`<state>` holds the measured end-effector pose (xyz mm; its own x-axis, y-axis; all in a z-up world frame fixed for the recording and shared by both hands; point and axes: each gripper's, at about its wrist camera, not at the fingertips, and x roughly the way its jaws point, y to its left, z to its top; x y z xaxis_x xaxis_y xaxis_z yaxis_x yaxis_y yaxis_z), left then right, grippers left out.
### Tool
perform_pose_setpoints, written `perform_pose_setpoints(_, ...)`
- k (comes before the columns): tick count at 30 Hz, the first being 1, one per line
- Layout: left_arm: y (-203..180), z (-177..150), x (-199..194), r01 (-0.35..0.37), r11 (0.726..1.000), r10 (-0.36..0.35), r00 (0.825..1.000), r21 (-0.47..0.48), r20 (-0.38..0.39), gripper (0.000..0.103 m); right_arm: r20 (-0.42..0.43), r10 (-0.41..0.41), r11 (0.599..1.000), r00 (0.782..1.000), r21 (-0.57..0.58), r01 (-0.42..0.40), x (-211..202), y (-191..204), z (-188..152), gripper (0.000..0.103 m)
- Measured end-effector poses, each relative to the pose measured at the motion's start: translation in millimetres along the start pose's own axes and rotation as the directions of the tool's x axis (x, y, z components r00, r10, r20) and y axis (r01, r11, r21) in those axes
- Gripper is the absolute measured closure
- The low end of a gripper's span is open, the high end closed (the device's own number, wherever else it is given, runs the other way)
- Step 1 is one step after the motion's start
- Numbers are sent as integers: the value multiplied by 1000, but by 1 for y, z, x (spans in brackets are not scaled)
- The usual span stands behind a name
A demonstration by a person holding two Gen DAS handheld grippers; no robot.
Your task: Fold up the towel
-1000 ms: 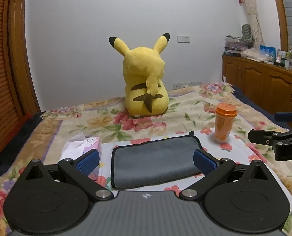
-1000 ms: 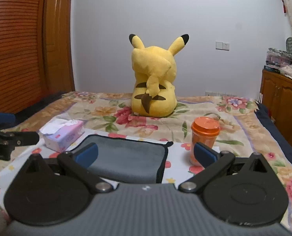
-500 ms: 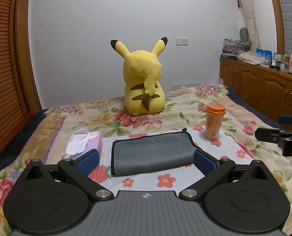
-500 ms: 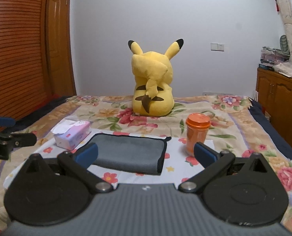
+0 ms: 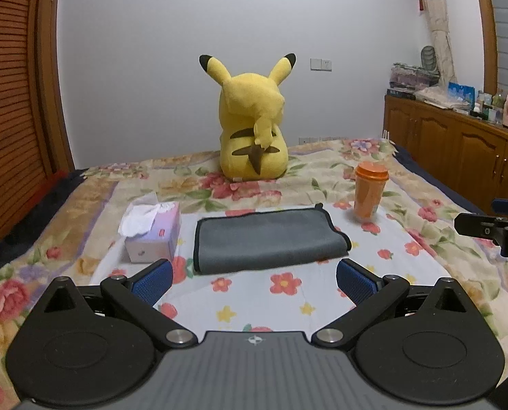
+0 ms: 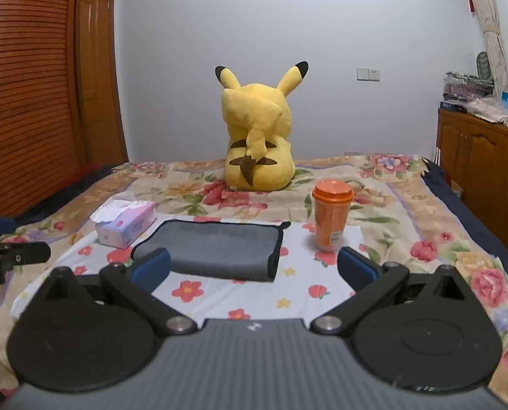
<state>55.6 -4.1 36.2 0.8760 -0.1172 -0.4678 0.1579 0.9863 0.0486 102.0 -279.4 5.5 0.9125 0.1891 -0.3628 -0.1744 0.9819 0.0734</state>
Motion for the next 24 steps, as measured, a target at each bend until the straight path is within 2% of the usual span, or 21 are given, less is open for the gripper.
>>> perform_pose_setpoints(16,-10,-44,8,2,1000,-3,997,-9,-75,0,-74,12,1000,997,1,-12,9,13,-34,0)
perform_pose_setpoints(24,-13,-56,18,-5,1000,5,996,-5,-88,0,-111,-29,999,993,12,31,21,8,-47,0)
